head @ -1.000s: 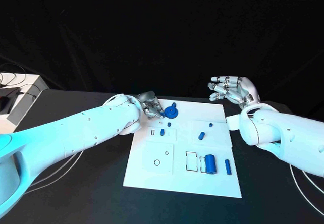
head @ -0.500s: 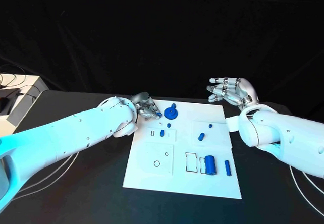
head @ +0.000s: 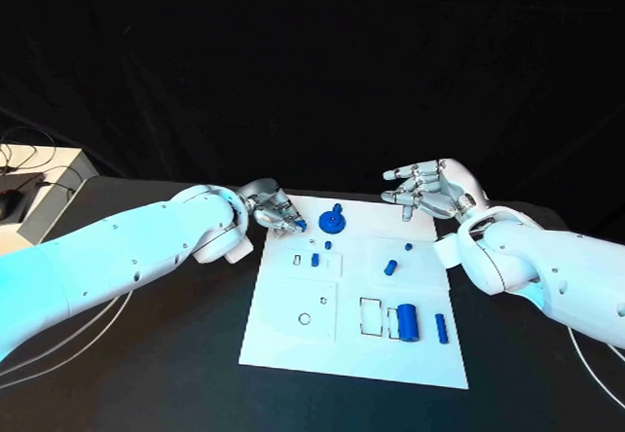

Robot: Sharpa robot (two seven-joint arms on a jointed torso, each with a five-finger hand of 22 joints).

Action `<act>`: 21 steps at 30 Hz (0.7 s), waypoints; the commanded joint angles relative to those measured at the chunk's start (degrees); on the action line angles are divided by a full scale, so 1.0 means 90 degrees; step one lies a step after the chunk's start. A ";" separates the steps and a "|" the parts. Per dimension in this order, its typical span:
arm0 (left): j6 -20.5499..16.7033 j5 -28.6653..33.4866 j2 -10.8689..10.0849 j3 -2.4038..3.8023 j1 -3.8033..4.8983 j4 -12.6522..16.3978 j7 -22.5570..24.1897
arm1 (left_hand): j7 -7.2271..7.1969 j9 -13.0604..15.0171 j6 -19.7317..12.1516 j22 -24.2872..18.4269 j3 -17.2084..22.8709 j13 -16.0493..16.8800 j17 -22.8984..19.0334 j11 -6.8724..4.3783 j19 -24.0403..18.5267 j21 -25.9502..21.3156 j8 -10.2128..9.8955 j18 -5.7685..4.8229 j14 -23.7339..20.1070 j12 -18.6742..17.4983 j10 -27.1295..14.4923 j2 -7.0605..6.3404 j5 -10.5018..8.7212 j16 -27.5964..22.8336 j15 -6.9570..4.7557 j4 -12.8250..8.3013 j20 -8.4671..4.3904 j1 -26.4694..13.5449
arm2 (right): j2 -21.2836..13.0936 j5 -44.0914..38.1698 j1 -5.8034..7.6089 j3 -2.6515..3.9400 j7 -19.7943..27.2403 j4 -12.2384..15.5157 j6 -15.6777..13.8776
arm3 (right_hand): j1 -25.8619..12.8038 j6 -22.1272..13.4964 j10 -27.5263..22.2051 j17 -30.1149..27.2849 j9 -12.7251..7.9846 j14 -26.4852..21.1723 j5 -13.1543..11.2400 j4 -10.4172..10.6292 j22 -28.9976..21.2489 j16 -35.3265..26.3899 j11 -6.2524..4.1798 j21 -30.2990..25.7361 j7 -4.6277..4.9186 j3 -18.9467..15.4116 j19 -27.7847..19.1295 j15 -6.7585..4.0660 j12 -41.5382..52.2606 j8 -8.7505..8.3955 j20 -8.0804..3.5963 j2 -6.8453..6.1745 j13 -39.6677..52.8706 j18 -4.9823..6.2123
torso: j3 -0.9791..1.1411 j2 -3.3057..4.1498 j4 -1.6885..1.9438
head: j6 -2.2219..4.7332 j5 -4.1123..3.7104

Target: Assemble the parts on the task board

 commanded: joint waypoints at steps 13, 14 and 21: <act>0.1838 0.1200 -0.0575 0.0133 -0.0003 0.0535 0.0023 | -0.0152 0.0874 0.0165 0.0203 0.0642 0.0262 0.0046 -0.0094 -0.0031 -0.0031 0.0042 -0.0107 -0.0092 0.0341 -0.0058 -0.0147 0.0033 0.0122 -0.0026 -0.0423 -0.0022 -0.0557 | 0.0291 -0.4751 0.0182 -0.0016 -0.0992 0.0510 0.1213 | -0.0109 0.0272 -0.0324 0.1274 -0.0004 -0.0139 -0.0220 -0.0249 0.3173 0.2140 -0.0283 0.2857 -0.0127 0.0343 -0.0174 -0.0136 0.1634 -0.0023 -0.0087 -0.0066 0.2890 0.0151 | -0.0058 -0.0048 0.0016 | 0.0064 0.0010; 0.1894 0.1226 -0.0591 0.0134 -0.0006 0.0573 0.0008 | -0.0152 0.0882 0.0164 0.0204 0.0646 0.0265 0.0048 -0.0094 -0.0030 -0.0031 0.0043 -0.0107 -0.0094 0.0344 -0.0059 -0.0148 0.0035 0.0123 -0.0026 -0.0427 -0.0022 -0.0560 | 0.0345 -0.4964 0.0186 -0.0026 -0.1032 0.0519 0.1215 | -0.0098 0.0249 -0.0320 0.1303 -0.0005 -0.0121 -0.0222 -0.0260 0.3298 0.2198 -0.0289 0.2943 -0.0138 0.0351 -0.0125 -0.0140 0.1660 -0.0026 -0.0089 -0.0070 0.2996 0.0145 | -0.0066 -0.0051 0.0017 | 0.0061 0.0014; 0.2162 0.1303 -0.0656 0.0138 -0.0024 0.0812 -0.0056 | -0.0159 0.0975 0.0185 0.0225 0.0795 0.0299 0.0071 -0.0100 -0.0038 0.0026 0.0045 -0.0107 -0.0108 0.0376 -0.0058 -0.0200 0.0055 0.0152 -0.0035 -0.0478 -0.0033 -0.0615 | 0.0696 -0.5808 0.0198 -0.0081 -0.1194 0.0547 0.1162 | -0.0079 0.0053 -0.0331 0.1600 -0.0007 -0.0154 -0.0264 -0.0308 0.3763 0.2796 -0.0309 0.3104 -0.0181 0.0390 0.0000 -0.0148 0.1887 -0.0031 -0.0086 -0.0107 0.3787 0.0138 | -0.0065 -0.0044 0.0018 | 0.0037 0.0036</act>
